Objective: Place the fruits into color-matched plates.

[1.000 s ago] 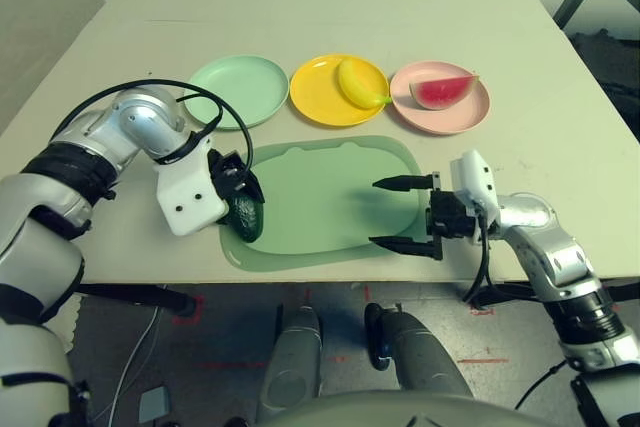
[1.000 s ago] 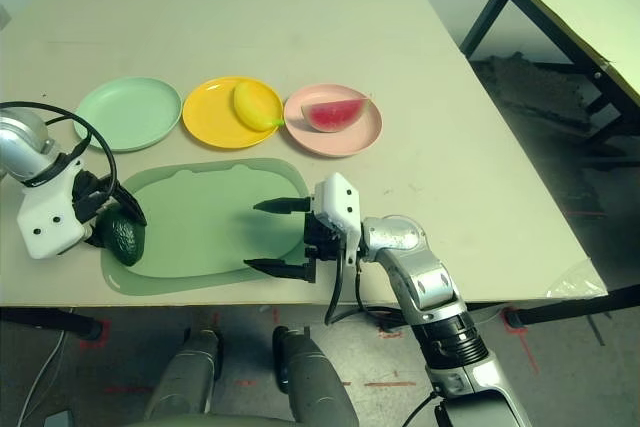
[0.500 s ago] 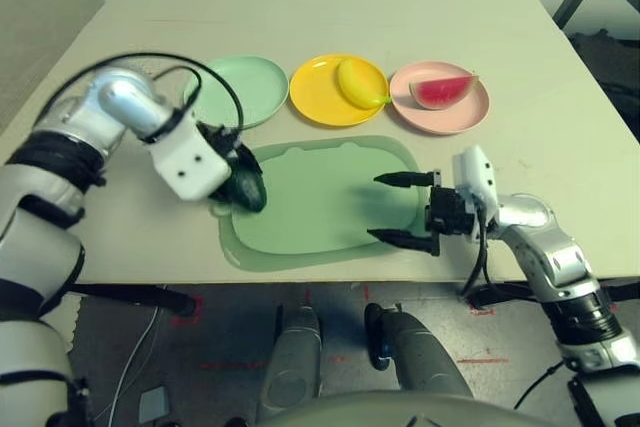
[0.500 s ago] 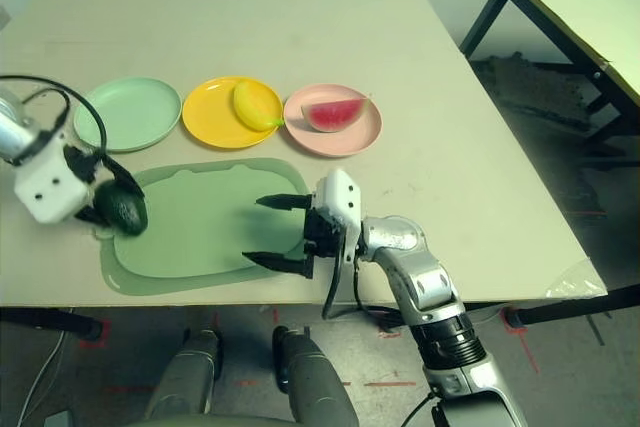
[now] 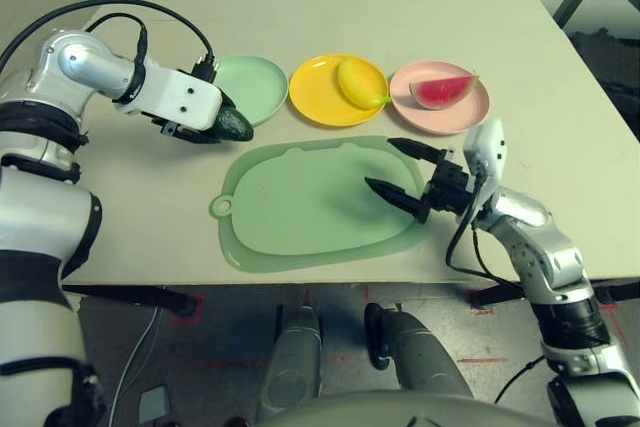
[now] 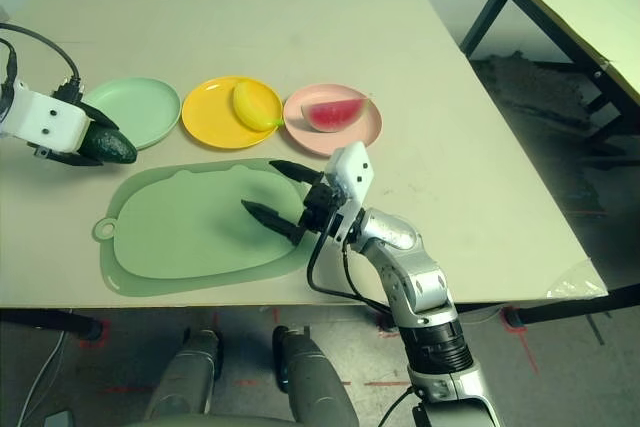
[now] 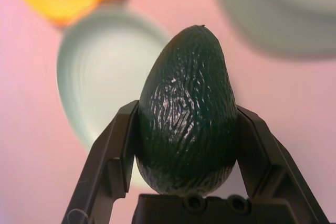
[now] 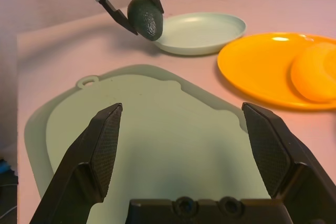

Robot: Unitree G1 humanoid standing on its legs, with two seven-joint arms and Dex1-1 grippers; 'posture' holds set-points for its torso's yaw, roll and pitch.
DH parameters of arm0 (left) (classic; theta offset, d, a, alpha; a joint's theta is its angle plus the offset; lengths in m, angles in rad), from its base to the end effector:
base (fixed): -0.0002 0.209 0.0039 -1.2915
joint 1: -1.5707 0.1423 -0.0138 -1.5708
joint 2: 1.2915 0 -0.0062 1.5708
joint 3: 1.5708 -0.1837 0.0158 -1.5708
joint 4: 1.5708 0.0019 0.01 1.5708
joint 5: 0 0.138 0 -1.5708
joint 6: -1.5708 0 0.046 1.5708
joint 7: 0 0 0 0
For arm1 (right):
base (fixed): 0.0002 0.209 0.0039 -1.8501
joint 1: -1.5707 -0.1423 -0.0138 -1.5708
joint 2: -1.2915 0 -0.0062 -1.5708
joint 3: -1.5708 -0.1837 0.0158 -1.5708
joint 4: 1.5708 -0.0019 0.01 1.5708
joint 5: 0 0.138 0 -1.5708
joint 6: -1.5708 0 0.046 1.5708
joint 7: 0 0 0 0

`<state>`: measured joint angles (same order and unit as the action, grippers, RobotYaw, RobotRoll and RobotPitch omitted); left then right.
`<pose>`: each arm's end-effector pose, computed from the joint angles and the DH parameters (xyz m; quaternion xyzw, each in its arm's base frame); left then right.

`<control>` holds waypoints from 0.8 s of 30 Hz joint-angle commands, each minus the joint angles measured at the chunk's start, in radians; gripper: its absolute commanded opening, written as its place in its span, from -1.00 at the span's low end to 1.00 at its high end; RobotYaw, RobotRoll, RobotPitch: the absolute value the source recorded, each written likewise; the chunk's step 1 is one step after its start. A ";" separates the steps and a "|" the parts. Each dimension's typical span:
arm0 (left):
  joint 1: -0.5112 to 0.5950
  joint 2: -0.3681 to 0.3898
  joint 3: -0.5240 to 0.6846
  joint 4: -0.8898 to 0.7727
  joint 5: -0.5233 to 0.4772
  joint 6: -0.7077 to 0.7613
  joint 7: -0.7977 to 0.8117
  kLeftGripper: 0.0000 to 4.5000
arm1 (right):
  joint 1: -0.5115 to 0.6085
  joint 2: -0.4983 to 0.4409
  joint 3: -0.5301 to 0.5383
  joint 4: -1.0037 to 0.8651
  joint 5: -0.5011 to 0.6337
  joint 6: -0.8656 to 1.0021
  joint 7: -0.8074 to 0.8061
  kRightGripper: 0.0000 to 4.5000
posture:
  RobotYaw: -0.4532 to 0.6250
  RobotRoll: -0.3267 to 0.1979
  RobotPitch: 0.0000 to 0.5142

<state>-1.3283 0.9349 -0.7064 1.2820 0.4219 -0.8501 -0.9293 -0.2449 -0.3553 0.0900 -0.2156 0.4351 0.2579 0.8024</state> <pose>0.3259 0.2972 0.2716 0.7112 0.1404 -0.3935 0.5653 0.2389 -0.1695 0.1265 -0.0075 -0.0725 0.5011 0.8623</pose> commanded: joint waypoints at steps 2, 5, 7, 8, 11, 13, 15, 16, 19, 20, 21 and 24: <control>-0.008 -0.039 -0.033 0.049 0.183 0.120 0.277 0.33 | 0.032 -0.018 0.007 -0.037 -0.014 0.000 -0.003 1.00 | -0.21 0.25 -0.24; 0.002 -0.063 -0.043 0.069 0.260 0.185 0.389 0.33 | 0.042 -0.029 0.002 -0.050 -0.010 0.005 0.000 1.00 | -0.22 0.25 -0.23; 0.015 -0.080 -0.036 0.079 0.286 0.218 0.434 0.33 | 0.043 -0.038 -0.005 -0.054 -0.006 0.010 0.001 1.00 | -0.24 0.25 -0.21; 0.022 -0.088 -0.030 0.083 0.293 0.231 0.450 0.33 | 0.045 -0.042 -0.008 -0.056 -0.005 0.011 0.000 1.00 | -0.25 0.25 -0.21; 0.042 -0.107 -0.023 0.090 0.319 0.253 0.492 0.33 | 0.049 -0.051 -0.012 -0.061 -0.001 0.018 -0.004 1.00 | -0.26 0.25 -0.20; 0.051 -0.116 -0.020 0.092 0.329 0.260 0.504 0.33 | 0.051 -0.056 -0.012 -0.069 0.003 0.027 -0.006 1.00 | -0.27 0.25 -0.18; 0.059 -0.124 -0.015 0.094 0.339 0.266 0.514 0.65 | 0.050 -0.061 -0.014 -0.077 0.008 0.038 -0.008 1.00 | -0.27 0.25 -0.18; 0.061 -0.126 -0.012 0.095 0.343 0.268 0.516 0.75 | 0.049 -0.065 -0.014 -0.077 0.009 0.042 -0.007 1.00 | -0.27 0.25 -0.18; 0.060 -0.127 -0.008 0.094 0.357 0.264 0.523 0.99 | 0.049 -0.075 -0.020 -0.071 0.011 0.044 -0.002 1.00 | -0.27 0.25 -0.17; 0.058 -0.127 -0.009 0.093 0.361 0.262 0.528 0.99 | 0.048 -0.077 -0.022 -0.068 0.012 0.043 0.000 1.00 | -0.27 0.25 -0.17; 0.050 -0.123 -0.017 0.091 0.375 0.252 0.543 0.99 | 0.046 -0.079 -0.023 -0.064 0.011 0.042 0.000 1.00 | -0.27 0.25 -0.17; 0.007 -0.107 -0.017 0.084 0.401 0.235 0.602 0.99 | 0.039 -0.083 -0.024 -0.050 0.007 0.036 0.006 1.00 | -0.26 0.25 -0.17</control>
<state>-1.2944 0.8120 -0.7269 1.3612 0.8070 -0.6022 -0.3513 -0.2102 -0.4321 0.0780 -0.2688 0.4336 0.2912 0.8006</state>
